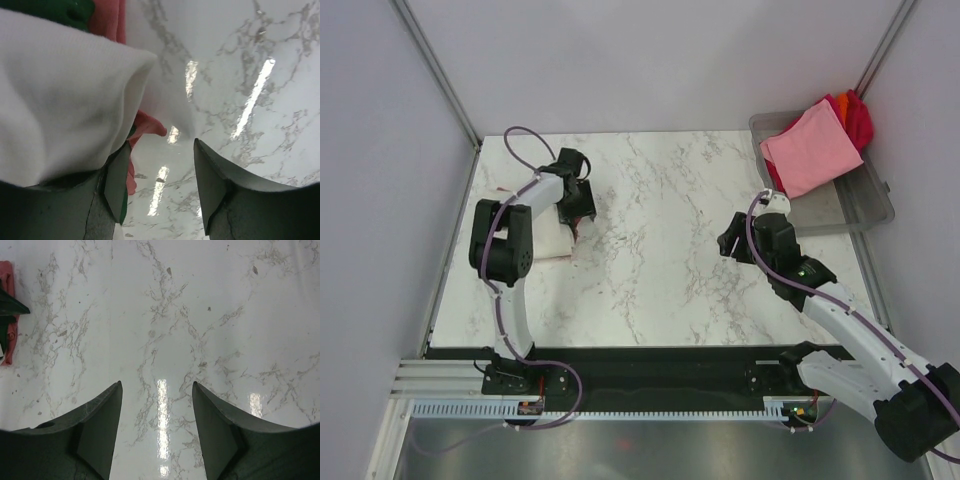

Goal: Fold and stack the t-shirts
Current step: Reset both grippers

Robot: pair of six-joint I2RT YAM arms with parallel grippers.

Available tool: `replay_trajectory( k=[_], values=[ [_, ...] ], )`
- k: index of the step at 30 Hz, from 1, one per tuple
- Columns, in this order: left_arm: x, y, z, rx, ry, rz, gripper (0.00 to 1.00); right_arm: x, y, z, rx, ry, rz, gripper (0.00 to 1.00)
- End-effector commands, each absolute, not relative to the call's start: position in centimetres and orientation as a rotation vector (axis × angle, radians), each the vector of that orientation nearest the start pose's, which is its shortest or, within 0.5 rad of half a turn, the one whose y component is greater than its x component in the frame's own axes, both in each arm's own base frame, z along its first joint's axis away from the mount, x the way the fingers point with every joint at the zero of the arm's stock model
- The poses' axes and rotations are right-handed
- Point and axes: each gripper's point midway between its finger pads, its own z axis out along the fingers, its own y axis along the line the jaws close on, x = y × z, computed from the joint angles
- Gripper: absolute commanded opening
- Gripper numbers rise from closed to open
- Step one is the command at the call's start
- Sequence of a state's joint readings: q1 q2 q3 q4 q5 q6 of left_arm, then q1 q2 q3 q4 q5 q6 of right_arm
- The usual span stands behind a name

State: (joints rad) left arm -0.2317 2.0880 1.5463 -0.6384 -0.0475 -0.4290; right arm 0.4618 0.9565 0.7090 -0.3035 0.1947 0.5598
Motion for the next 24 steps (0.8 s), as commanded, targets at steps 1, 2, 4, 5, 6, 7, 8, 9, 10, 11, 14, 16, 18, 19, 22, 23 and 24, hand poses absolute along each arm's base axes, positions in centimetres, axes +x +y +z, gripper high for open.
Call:
replay_trajectory(
  k=[1,2,4,5,6,7,8,9,10,11,14,16,18,19,22,23,24],
  values=[
    [42.1,-9.6,2.9,-0.267,2.734,-0.061,0.62,28.9,12.2,16.3,0.233,2.116,0.359,0.66],
    [42.2,-10.6,3.7,-0.240,2.705,-0.088,0.64,28.9,12.2,16.1,0.232,2.120,0.354,0.66],
    [41.7,-11.8,4.7,-0.206,2.680,-0.113,0.66,28.9,12.1,16.1,0.229,2.121,0.347,0.67],
    [41.7,-12.4,6.7,-0.189,2.634,-0.136,0.67,28.9,12.0,16.1,0.214,2.120,0.340,0.67],
    [41.4,-13.6,7.5,-0.158,2.610,-0.156,0.69,28.9,11.9,16.1,0.207,2.118,0.331,0.68],
    [40.8,-14.0,8.0,-0.147,2.598,-0.164,0.70,28.9,11.8,16.4,0.200,2.108,0.325,0.70],
    [40.5,-14.4,10.0,-0.134,2.547,-0.191,0.72,28.8,11.5,16.5,0.181,2.101,0.307,0.72],
    [39.6,-15.5,10.5,-0.105,2.524,-0.224,0.74,28.7,11.4,17.0,0.169,2.083,0.306,0.78],
    [39.1,-16.1,11.2,-0.090,2.498,-0.252,0.75,28.6,11.4,17.2,0.157,2.070,0.312,0.80],
    [38.3,-16.9,13.8,-0.068,2.427,-0.307,0.76,28.6,11.3,16.9,0.116,2.053,0.300,0.83],
    [36.1,-18.4,14.8,-0.047,2.334,-0.439,0.87,27.8,10.0,16.9,0.103,2.025,0.252,0.85],
    [33.4,-18.8,15.1,-0.022,2.263,-0.498,0.99,27.0,9.1,17.0,0.136,2.011,0.234,0.93],
    [31.7,-18.6,13.6,-0.026,2.229,-0.509,1.00,26.2,8.4,16.0,0.186,2.007,0.232,0.98],
    [31.1,-18.1,14.9,-0.030,2.168,-0.522,1.00,25.9,8.2,16.6,0.207,1.966,0.259,0.98],
    [29.2,-16.5,14.4,-0.007,2.081,-0.456,1.00,25.6,8.1,16.4,0.236,1.880,0.310,0.98],
    [28.8,-16.1,14.5,-0.002,2.049,-0.440,0.99,25.9,8.1,16.1,0.241,1.853,0.318,0.98],
    [28.4,-15.4,14.3,-0.003,2.035,-0.416,1.00,26.0,8.0,16.0,0.251,1.838,0.313,0.98]
  ],
)
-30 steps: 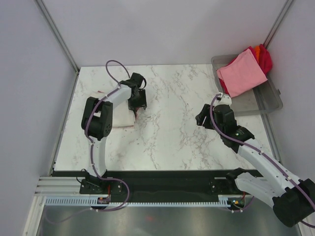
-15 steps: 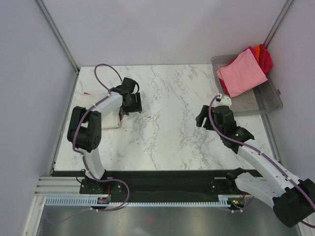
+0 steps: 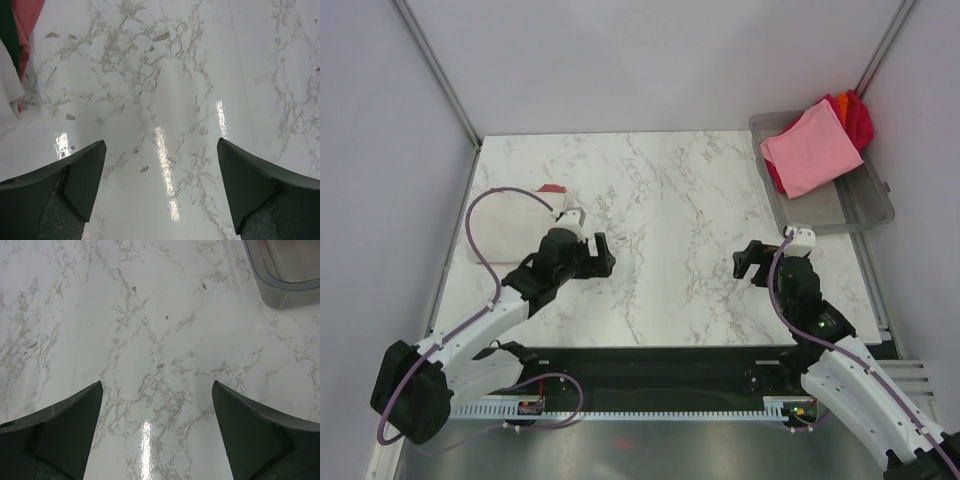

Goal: Fold and stack the t-shirts
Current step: Reset both grippers

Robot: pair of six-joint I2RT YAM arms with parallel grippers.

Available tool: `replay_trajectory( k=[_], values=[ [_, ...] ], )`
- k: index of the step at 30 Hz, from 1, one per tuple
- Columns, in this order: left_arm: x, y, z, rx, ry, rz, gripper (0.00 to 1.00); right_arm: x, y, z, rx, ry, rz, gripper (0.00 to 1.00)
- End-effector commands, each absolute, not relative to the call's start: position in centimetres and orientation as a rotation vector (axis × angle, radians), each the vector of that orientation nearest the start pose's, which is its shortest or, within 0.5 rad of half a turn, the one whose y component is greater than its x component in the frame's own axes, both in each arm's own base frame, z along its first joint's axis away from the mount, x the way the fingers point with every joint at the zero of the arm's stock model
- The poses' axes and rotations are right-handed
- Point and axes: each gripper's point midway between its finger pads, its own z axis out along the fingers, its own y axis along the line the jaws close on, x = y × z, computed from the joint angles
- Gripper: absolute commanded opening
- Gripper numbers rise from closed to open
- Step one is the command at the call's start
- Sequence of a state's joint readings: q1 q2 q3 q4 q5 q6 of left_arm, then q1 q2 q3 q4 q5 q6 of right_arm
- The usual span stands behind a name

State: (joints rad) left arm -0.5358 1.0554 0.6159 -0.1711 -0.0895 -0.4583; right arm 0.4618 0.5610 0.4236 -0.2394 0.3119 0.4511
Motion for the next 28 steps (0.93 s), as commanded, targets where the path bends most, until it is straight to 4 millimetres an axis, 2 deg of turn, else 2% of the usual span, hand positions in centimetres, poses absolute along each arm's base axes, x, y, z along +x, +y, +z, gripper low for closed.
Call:
replay_trajectory(
  k=[1,2,4,10,17,22,28],
  values=[
    [27.7,-14.4,12.9,-0.014,2.042,-0.379,1.00,26.2,7.2,15.6,0.285,1.826,0.272,0.98],
    [27.3,-14.1,13.8,-0.016,1.998,-0.391,1.00,26.3,6.9,14.7,0.309,1.821,0.256,0.98],
    [26.6,-13.2,12.9,0.000,1.992,-0.365,1.00,26.6,6.1,13.6,0.378,1.828,0.217,0.98],
    [25.6,-12.5,12.9,-0.039,1.930,-0.402,1.00,26.9,7.2,11.9,0.323,1.894,0.226,0.98],
    [25.4,-12.1,13.2,-0.068,1.903,-0.405,1.00,27.0,7.3,11.8,0.335,1.882,0.244,0.98],
    [25.1,-13.2,13.6,0.002,1.889,-0.465,1.00,26.8,7.3,12.2,0.338,1.858,0.262,0.98],
    [25.1,-13.4,13.5,0.007,1.891,-0.467,0.99,26.9,7.9,12.3,0.305,1.858,0.292,0.98]
  ],
)
